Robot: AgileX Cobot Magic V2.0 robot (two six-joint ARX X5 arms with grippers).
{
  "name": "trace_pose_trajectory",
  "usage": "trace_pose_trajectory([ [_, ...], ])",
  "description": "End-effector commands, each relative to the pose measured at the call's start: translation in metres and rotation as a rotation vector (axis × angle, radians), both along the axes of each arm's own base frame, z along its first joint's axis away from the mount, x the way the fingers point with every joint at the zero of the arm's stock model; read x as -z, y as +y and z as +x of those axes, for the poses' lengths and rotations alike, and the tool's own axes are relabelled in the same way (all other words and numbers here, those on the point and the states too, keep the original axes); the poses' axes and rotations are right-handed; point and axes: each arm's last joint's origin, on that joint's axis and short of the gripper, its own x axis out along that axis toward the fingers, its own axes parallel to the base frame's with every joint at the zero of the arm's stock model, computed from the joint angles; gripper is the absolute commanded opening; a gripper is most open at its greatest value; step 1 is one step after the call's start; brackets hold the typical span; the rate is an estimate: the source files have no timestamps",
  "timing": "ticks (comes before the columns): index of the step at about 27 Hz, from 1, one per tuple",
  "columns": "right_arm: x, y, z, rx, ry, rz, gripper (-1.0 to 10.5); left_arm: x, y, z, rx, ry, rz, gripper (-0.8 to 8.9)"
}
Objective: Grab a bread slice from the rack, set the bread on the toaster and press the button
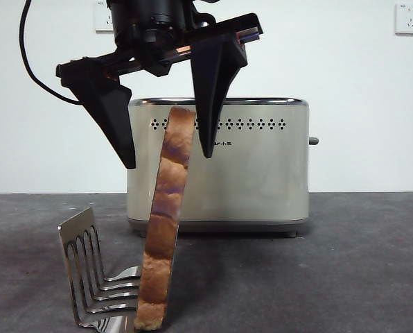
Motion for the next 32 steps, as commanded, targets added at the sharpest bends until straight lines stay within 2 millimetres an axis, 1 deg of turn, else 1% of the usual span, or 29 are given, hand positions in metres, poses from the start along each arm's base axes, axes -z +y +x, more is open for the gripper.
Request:
trace_pose_trajectory([
  [1, -0.001, 0.001, -0.001, -0.011, -0.005, -0.018, 0.0, 0.001, -0.001, 0.000, -0.001, -0.002, 0.006, 3.72],
  [3, -0.001, 0.001, -0.001, -0.012, -0.003, -0.022, 0.0, 0.001, -0.001, 0.000, 0.000, 0.000, 0.008, 3.61],
  [5, 0.000, 0.001, -0.001, -0.012, 0.001, -0.023, 0.0, 0.001, 0.000, -0.001, 0.000, 0.007, 0.017, 2.91],
  [7, 0.000, 0.001, -0.001, -0.012, 0.002, -0.023, 0.0, 0.001, 0.001, -0.002, 0.000, 0.015, 0.025, 2.44],
  [14, 0.000, 0.001, -0.001, -0.011, 0.002, -0.023, 0.0, 0.001, 0.003, -0.004, 0.008, 0.033, 0.048, 2.41],
  [15, 0.000, 0.001, -0.001, -0.012, 0.002, -0.023, 0.0, 0.001, 0.003, -0.004, 0.009, 0.034, 0.049, 2.29],
  [17, 0.000, 0.001, -0.001, -0.012, 0.005, -0.022, 0.0, 0.001, 0.004, -0.005, 0.028, 0.035, 0.053, 1.45],
  [18, 0.000, 0.001, -0.002, -0.012, 0.009, -0.022, 0.0, 0.001, 0.004, -0.005, 0.028, 0.035, 0.053, 1.25],
  [23, 0.002, 0.001, -0.002, -0.012, 0.027, -0.023, 0.0, 0.001, 0.004, -0.005, 0.037, 0.041, 0.061, 1.14],
  [25, 0.002, 0.001, -0.002, -0.011, 0.028, -0.023, 0.0, 0.001, 0.005, -0.005, 0.045, 0.036, 0.065, 0.53],
  [27, 0.002, 0.001, -0.002, -0.012, 0.028, -0.023, 0.0, -0.001, 0.006, -0.006, 0.045, 0.021, 0.079, 0.53],
  [29, 0.002, 0.001, -0.002, -0.012, 0.028, -0.023, 0.0, -0.004, 0.008, -0.007, 0.046, 0.011, 0.073, 0.53],
  [32, 0.002, 0.001, -0.003, -0.012, 0.032, -0.023, 0.0, -0.016, 0.014, -0.010, 0.039, -0.016, 0.043, 0.53],
])
